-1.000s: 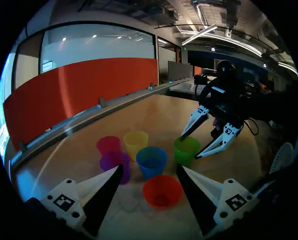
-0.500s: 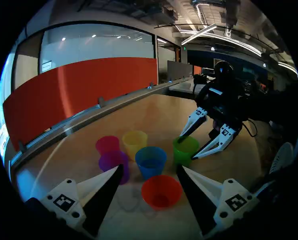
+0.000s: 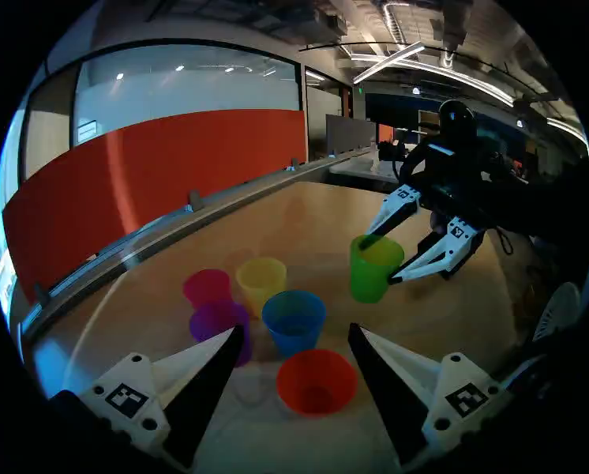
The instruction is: Pour water
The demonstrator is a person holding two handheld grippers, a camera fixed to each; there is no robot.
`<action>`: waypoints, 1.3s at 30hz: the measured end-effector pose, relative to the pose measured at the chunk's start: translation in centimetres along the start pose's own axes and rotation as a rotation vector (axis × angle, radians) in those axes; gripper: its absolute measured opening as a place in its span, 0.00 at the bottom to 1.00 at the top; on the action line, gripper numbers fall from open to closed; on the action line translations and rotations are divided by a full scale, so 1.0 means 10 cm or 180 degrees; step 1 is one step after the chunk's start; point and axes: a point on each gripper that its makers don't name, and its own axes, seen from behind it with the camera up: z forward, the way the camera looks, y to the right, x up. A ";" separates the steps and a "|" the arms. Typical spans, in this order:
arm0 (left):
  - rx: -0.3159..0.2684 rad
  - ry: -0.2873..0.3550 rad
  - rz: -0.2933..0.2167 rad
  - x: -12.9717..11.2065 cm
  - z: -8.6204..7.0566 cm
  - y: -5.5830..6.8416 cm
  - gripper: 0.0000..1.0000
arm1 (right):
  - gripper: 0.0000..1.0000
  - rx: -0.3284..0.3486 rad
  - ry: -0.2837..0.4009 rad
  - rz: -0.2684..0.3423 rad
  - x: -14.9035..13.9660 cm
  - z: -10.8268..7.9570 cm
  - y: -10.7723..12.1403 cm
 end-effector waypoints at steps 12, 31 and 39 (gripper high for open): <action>-0.0078 -0.0121 0.0005 -0.01 0.14 0.03 0.98 | 0.92 -0.0289 0.0397 -0.0006 0.35 -0.50 0.15; -0.0132 -0.0468 0.0110 -0.14 0.44 0.00 0.98 | 0.92 -0.0502 0.0608 -0.0001 0.45 -0.86 0.24; -0.0165 -0.0638 0.0077 -0.23 0.58 -0.01 0.98 | 0.92 -0.0536 0.0610 0.0004 0.41 -0.91 0.27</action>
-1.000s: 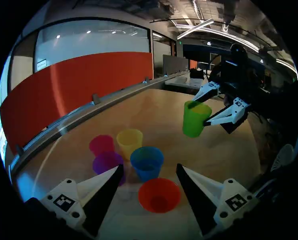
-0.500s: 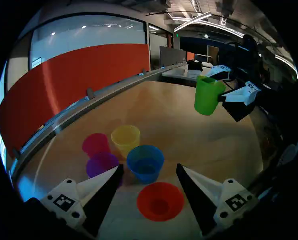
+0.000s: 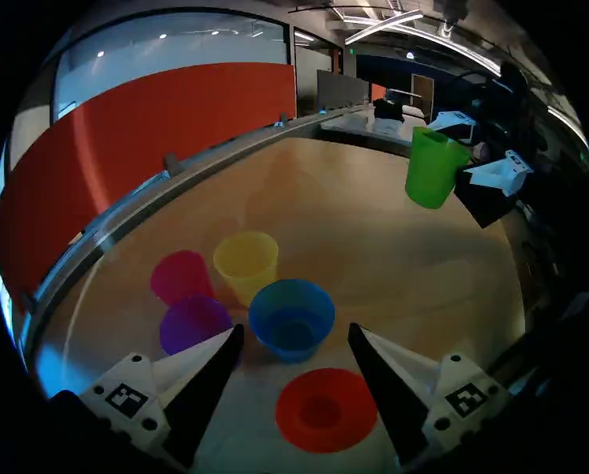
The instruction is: Pour water
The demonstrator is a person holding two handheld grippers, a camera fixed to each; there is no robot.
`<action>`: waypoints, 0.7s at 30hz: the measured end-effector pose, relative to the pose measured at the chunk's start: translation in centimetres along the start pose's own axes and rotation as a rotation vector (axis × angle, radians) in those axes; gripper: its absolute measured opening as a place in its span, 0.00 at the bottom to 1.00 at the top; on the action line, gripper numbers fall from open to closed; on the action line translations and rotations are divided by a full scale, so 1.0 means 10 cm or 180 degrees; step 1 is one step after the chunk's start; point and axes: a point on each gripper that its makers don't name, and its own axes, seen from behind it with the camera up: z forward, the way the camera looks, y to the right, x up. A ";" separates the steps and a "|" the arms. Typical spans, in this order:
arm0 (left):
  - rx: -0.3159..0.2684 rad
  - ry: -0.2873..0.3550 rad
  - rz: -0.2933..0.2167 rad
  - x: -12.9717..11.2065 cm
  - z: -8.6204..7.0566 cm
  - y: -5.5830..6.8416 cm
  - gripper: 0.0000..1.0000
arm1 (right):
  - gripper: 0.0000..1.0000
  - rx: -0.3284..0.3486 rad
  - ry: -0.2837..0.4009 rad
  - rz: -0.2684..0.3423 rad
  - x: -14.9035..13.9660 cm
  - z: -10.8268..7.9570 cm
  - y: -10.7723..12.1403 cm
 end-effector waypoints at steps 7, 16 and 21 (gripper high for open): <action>-0.0011 -0.0124 0.0021 -0.04 0.14 -0.01 0.98 | 0.92 -0.0022 0.0001 -0.0010 -0.02 -0.05 0.03; 0.0005 -0.0218 0.0035 -0.06 0.27 -0.05 0.98 | 0.92 -0.0031 -0.0006 -0.0005 -0.05 -0.07 0.05; 0.0001 -0.0256 0.0032 -0.07 0.33 -0.04 0.98 | 0.92 -0.0034 -0.0008 0.0002 -0.06 -0.08 0.06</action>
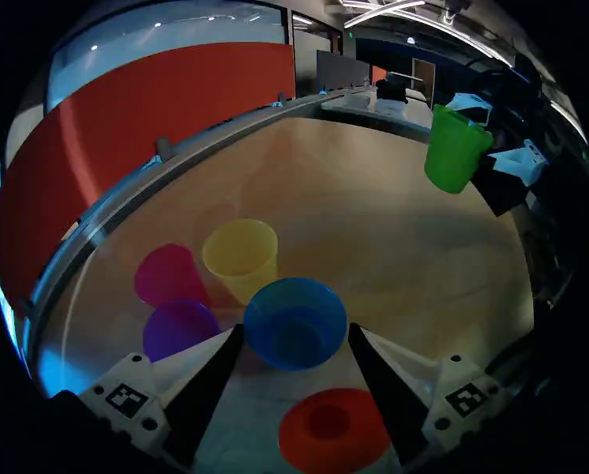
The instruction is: Pour water
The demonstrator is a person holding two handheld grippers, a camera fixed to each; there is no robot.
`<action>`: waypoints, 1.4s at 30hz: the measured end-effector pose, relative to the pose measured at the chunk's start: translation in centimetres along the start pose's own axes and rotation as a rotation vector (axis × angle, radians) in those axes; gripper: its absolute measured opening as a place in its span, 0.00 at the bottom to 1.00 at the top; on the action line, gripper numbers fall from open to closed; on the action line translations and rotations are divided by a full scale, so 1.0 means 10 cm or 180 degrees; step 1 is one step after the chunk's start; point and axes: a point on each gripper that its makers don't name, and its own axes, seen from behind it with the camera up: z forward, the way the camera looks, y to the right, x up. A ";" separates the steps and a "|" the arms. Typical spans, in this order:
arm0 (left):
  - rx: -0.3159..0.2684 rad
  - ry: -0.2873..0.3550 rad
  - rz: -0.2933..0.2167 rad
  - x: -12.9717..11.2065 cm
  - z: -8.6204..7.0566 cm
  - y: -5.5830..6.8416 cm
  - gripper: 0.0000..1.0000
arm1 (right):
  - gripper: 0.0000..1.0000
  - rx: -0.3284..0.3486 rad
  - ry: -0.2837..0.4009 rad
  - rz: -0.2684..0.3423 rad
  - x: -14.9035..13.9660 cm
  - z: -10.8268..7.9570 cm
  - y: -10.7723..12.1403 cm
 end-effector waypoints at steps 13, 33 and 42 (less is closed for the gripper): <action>0.0038 -0.0036 -0.0043 0.00 0.05 0.00 0.94 | 0.92 -0.0014 0.0009 -0.0002 -0.02 -0.04 0.02; -0.0080 0.0018 -0.0265 0.03 -0.01 0.10 0.88 | 0.92 -0.0017 0.0028 -0.0005 0.00 -0.05 0.02; -0.0045 0.0225 -0.0280 0.21 -0.19 0.13 0.88 | 0.92 -0.0015 0.0065 -0.0031 0.09 -0.06 -0.02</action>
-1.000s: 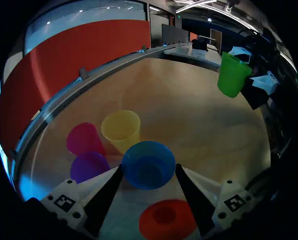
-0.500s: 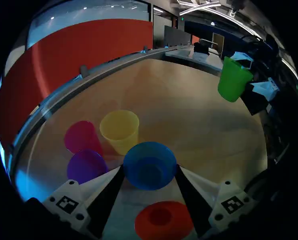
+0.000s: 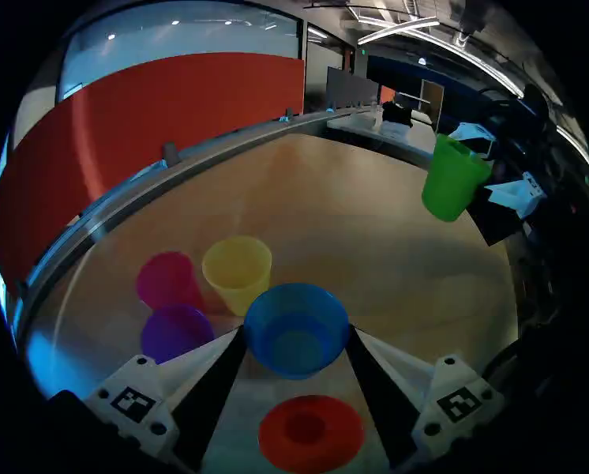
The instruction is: Pour water
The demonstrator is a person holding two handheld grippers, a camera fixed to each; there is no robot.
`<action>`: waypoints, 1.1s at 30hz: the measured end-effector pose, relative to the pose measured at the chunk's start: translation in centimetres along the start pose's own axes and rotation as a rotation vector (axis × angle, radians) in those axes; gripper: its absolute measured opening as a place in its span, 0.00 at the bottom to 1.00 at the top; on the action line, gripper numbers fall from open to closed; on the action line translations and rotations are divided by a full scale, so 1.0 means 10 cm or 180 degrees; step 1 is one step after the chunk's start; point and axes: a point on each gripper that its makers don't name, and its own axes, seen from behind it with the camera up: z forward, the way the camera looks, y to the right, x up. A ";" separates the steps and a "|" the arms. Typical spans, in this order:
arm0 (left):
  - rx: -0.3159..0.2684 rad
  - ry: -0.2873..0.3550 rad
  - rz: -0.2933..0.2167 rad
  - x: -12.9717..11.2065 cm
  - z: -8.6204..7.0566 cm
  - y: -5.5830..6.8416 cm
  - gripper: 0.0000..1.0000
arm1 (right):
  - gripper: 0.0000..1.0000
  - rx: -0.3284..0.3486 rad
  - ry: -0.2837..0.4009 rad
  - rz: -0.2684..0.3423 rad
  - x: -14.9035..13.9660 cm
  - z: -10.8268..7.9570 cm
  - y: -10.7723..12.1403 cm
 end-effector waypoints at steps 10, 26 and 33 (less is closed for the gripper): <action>0.0089 0.0321 -0.0048 0.23 -0.31 0.04 0.88 | 0.92 0.0036 0.0074 -0.0034 0.17 0.00 -0.12; 0.0354 0.0819 -0.0126 0.35 -1.00 0.08 0.88 | 0.92 0.0092 0.0197 -0.0064 0.42 -0.01 -0.29; 0.0496 0.1046 -0.0161 0.33 -1.30 0.09 0.88 | 0.92 0.0120 0.0261 -0.0093 0.54 -0.01 -0.41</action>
